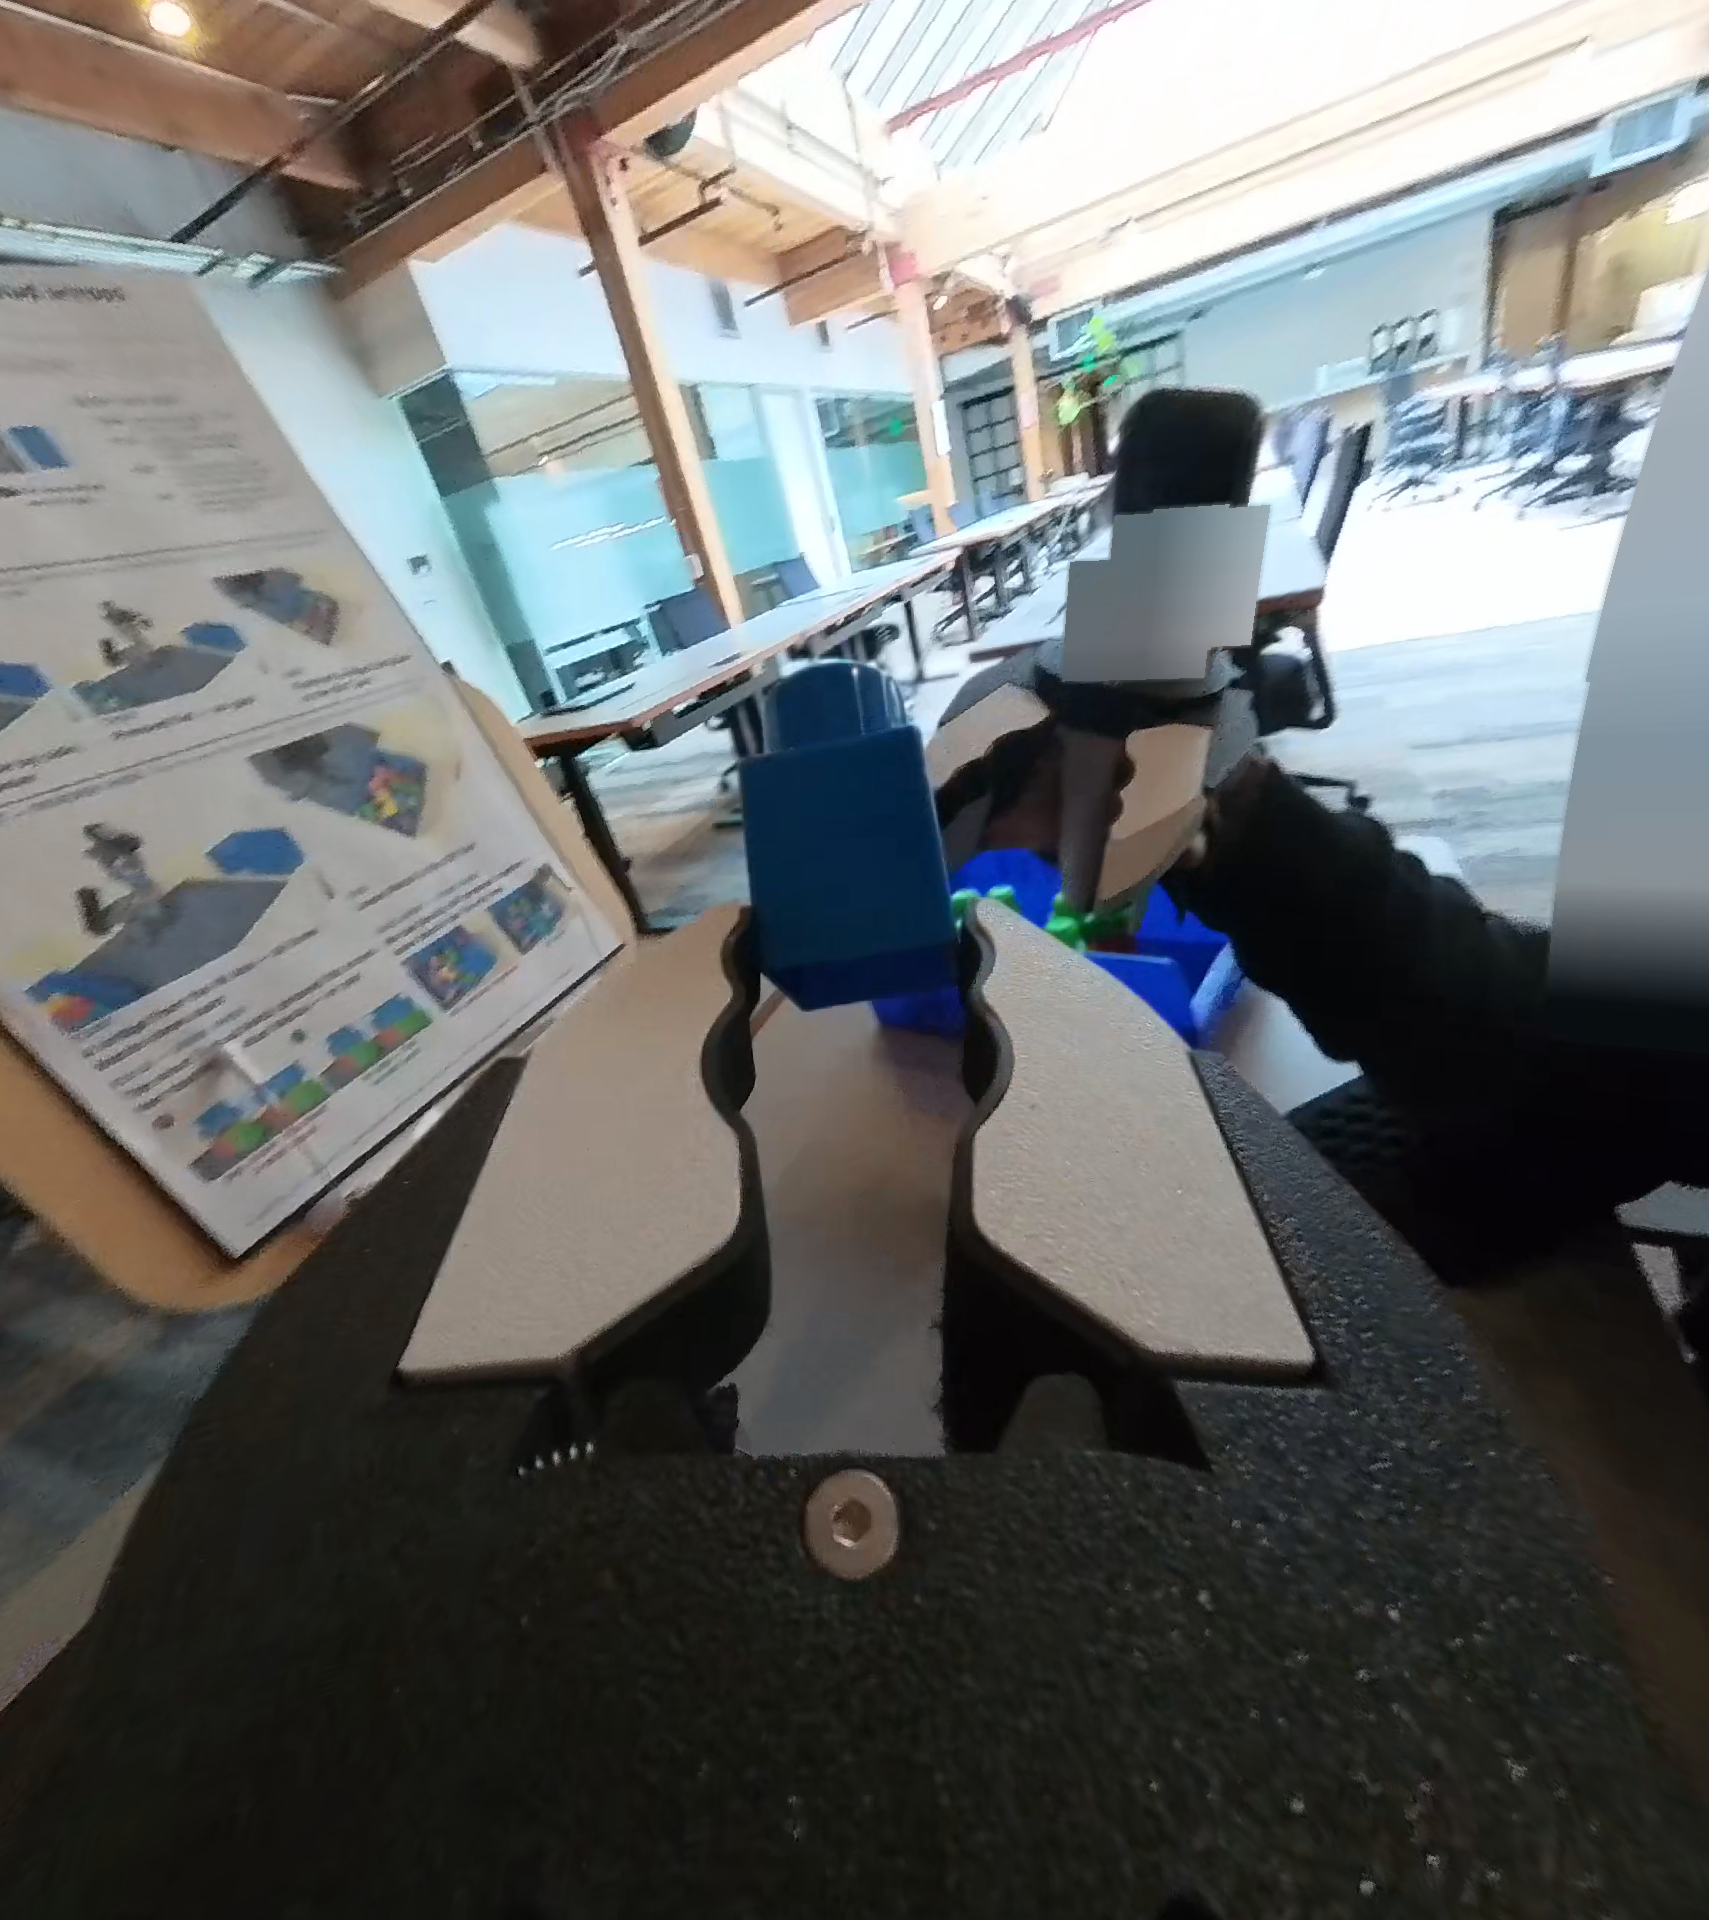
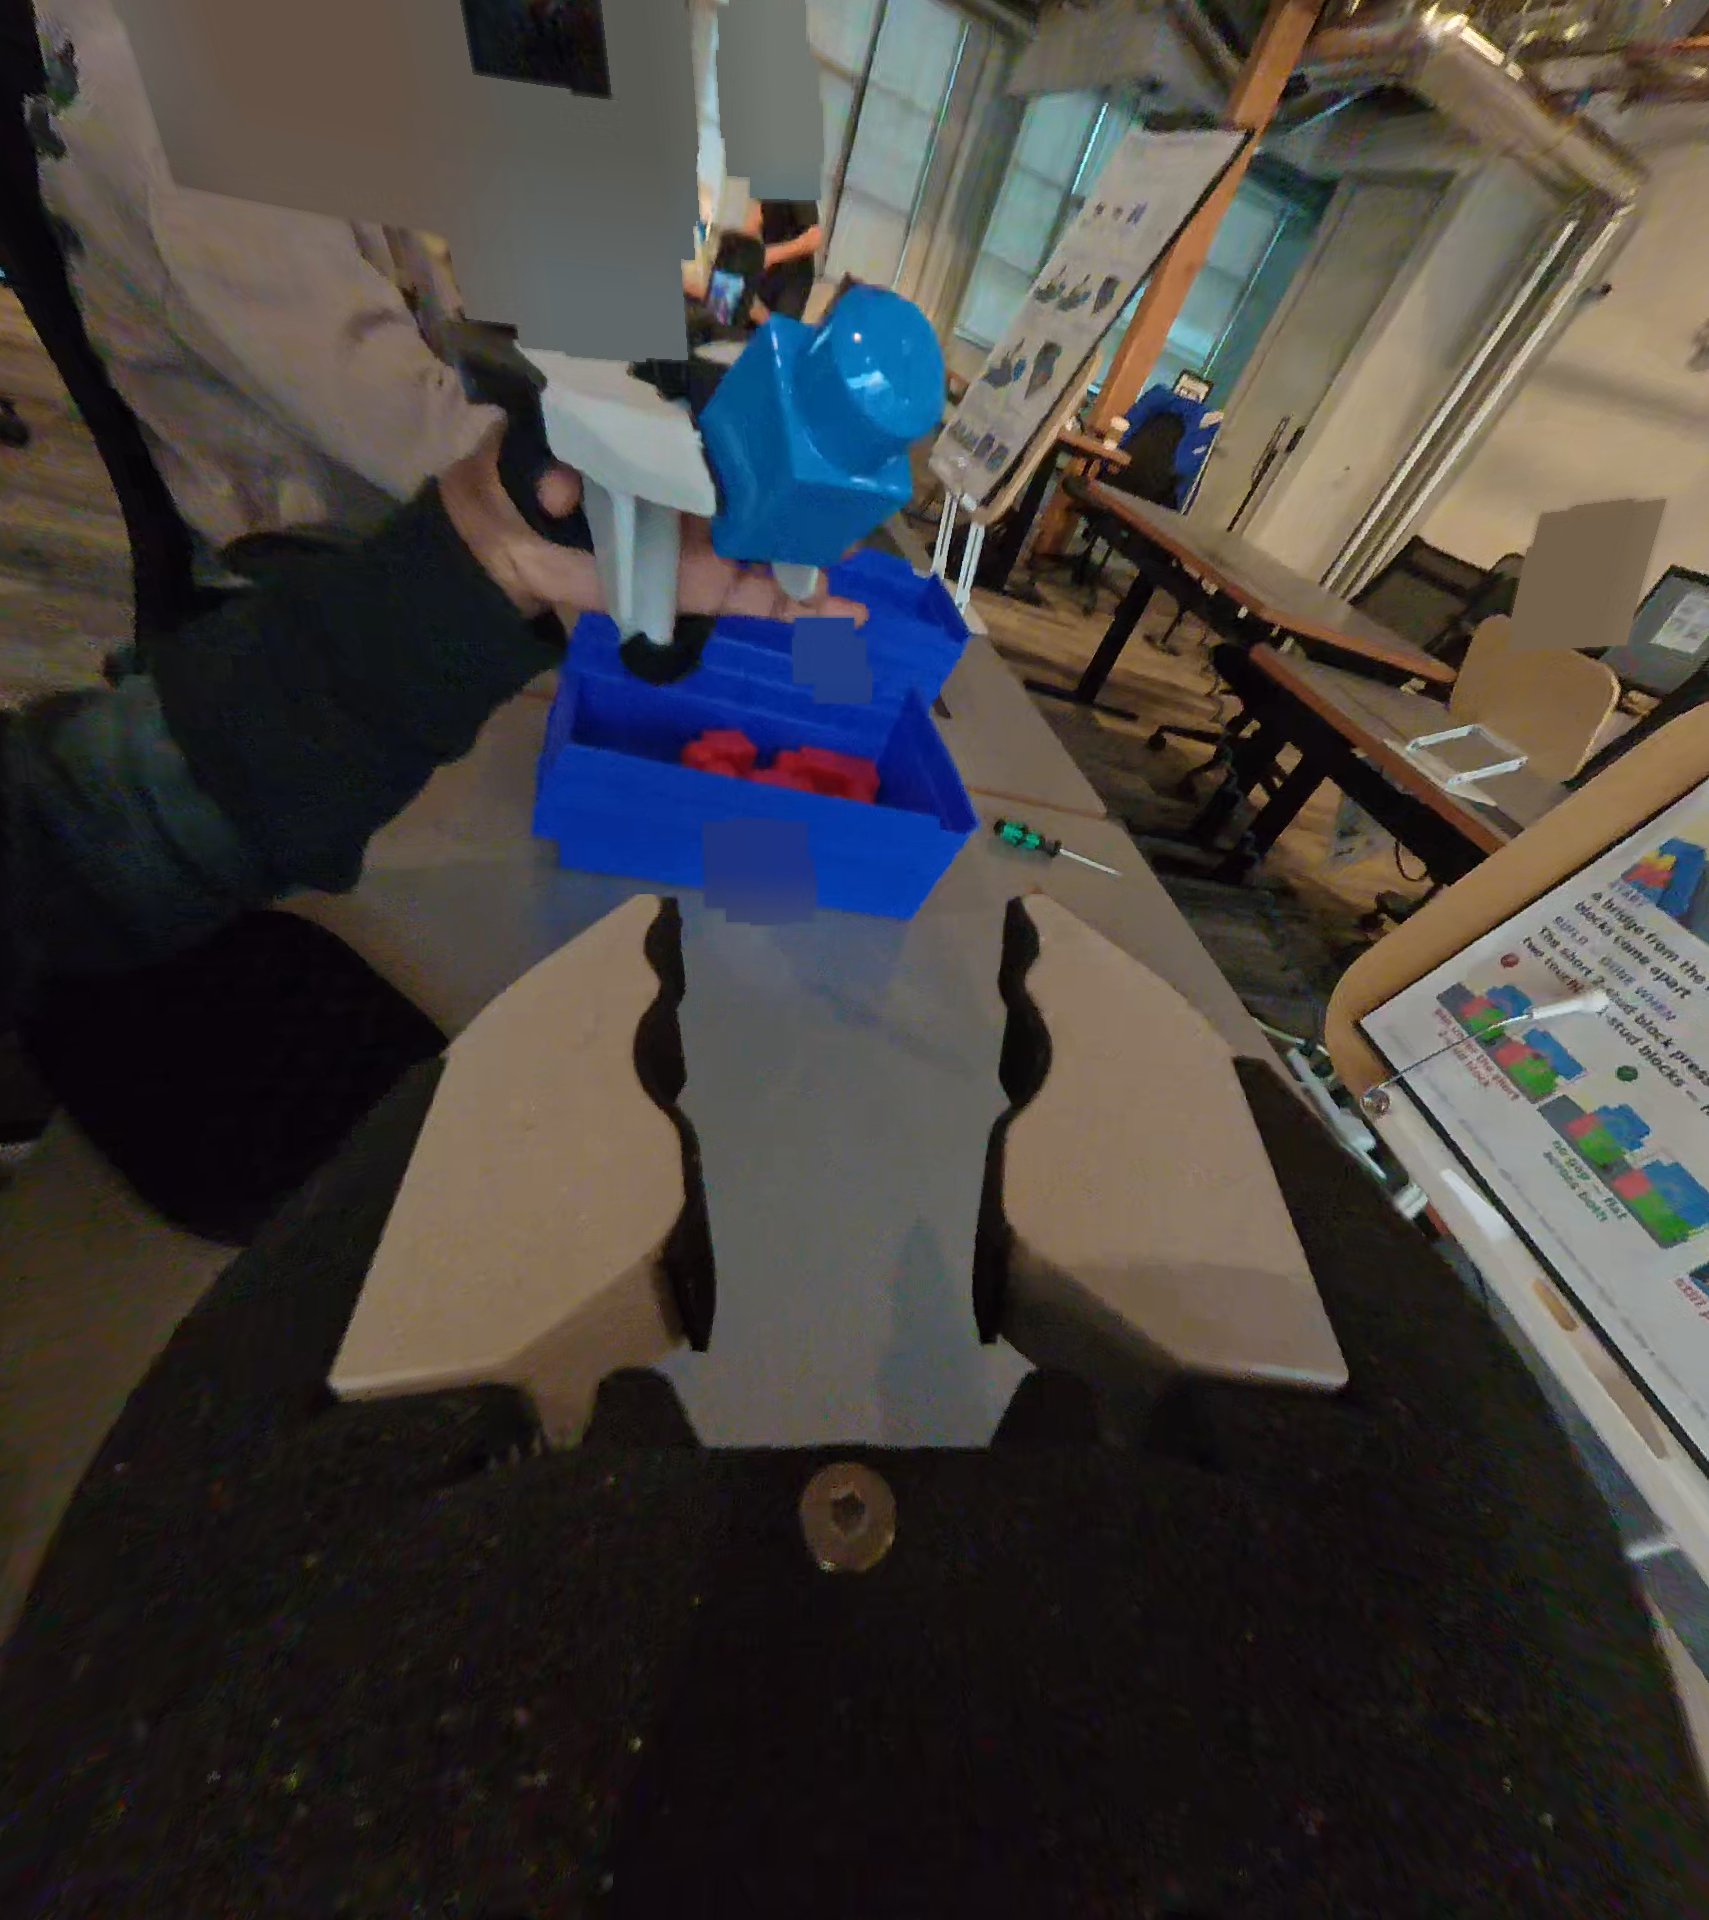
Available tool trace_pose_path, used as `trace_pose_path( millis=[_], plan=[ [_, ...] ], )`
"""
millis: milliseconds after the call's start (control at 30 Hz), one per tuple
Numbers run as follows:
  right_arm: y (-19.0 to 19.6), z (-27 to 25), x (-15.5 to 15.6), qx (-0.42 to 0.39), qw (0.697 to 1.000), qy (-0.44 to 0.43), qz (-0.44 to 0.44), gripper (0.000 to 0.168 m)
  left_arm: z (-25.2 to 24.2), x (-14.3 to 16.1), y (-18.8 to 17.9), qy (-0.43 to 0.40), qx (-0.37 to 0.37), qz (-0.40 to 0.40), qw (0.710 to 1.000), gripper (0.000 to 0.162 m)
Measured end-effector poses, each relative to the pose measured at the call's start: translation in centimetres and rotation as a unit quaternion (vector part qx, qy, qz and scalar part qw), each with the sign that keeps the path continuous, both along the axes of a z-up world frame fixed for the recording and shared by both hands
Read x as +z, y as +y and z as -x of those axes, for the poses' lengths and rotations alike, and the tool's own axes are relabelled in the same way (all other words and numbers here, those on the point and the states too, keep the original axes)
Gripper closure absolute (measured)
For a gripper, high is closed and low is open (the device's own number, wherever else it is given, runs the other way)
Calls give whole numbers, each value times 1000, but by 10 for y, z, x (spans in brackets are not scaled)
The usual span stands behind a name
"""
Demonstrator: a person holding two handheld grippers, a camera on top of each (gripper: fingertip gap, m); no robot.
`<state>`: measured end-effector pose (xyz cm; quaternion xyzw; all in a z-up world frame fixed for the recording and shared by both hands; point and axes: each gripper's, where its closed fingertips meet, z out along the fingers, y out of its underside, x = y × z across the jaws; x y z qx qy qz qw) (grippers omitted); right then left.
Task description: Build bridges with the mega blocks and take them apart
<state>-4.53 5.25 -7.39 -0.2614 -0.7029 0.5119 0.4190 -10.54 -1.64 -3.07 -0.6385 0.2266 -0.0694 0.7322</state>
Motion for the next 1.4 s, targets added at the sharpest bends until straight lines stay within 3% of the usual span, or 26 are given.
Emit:
trace_pose_path(
  millis=[267, 533, 767, 800, 1167, 1400],
  plan=[
    [-12, -5, 22, 35, 996, 42, 64, 110, -37, -17, 8, 19, -91, -47, 995, 126],
    [-42, -10, 12, 102, 994, 30, 37, 111, -60, -46, 19, 91, -114, -2, 989, 126],
    [-50, -10, -1, 106, 994, 14, -14, 124, -72, -59, 23, 123, -124, 11, 985, 125],
    [-50, -10, -1, 105, 994, 17, -18, 135, -73, -61, 24, 126, -123, 13, 984, 125],
    [-31, -13, 6, 41, 998, 18, -41, 135, -51, -58, 33, 85, -73, 33, 993, 119],
    [-8, -20, -6, -13, 996, -29, -85, 135, 3, -73, 36, 51, 13, 103, 993, 99]
  ],
)
